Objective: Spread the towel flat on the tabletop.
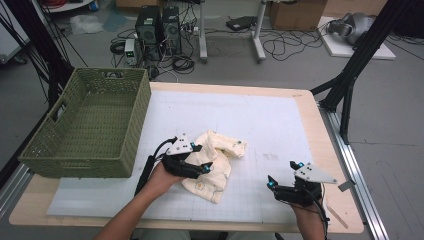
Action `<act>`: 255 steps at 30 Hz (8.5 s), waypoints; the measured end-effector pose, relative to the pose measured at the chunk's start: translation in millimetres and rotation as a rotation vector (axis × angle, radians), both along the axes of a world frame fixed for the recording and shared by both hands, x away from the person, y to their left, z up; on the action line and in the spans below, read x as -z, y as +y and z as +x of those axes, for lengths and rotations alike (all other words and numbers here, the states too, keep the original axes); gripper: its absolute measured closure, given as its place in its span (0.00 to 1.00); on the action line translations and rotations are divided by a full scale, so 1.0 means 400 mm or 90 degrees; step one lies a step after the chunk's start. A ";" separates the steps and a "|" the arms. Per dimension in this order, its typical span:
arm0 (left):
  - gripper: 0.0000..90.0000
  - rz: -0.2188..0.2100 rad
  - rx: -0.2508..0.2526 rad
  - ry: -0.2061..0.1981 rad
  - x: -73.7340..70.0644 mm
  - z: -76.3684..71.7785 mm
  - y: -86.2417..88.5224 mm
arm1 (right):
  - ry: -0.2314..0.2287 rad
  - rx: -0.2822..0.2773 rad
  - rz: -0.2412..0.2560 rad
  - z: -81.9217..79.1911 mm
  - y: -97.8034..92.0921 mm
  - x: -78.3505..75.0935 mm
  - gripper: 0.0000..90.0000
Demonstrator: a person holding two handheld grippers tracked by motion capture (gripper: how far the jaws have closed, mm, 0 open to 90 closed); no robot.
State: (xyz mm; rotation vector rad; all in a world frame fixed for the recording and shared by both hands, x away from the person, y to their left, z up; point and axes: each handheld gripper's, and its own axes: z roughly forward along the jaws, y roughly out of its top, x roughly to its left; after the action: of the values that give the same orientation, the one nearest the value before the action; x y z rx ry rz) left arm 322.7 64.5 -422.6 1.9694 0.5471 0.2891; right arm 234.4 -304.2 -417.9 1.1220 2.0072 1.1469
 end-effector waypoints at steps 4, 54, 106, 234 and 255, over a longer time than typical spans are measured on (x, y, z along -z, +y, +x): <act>0.39 0.058 -0.011 0.008 0.018 0.007 -0.014 | 0.001 -0.002 0.001 0.001 0.002 -0.001 0.11; 0.96 -0.043 -0.190 -0.049 -0.012 -0.008 0.223 | 0.133 -0.085 -0.063 0.334 0.220 0.063 0.47; 0.47 0.037 -0.005 0.048 0.037 0.000 -0.015 | 0.009 0.051 -0.056 0.201 0.011 0.015 0.56; 0.94 0.100 -0.153 0.027 0.057 -0.036 0.146 | 0.135 -0.102 -0.148 0.139 0.128 0.004 0.96; 0.94 0.091 -0.204 0.028 0.058 -0.022 0.195 | 0.050 -0.130 -0.055 0.065 0.121 -0.004 0.78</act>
State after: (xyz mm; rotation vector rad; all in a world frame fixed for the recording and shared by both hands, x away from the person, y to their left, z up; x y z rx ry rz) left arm 313.8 142.6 -445.9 2.0253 0.8933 0.4970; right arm 260.4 -255.7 -416.3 0.9485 2.2517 1.1186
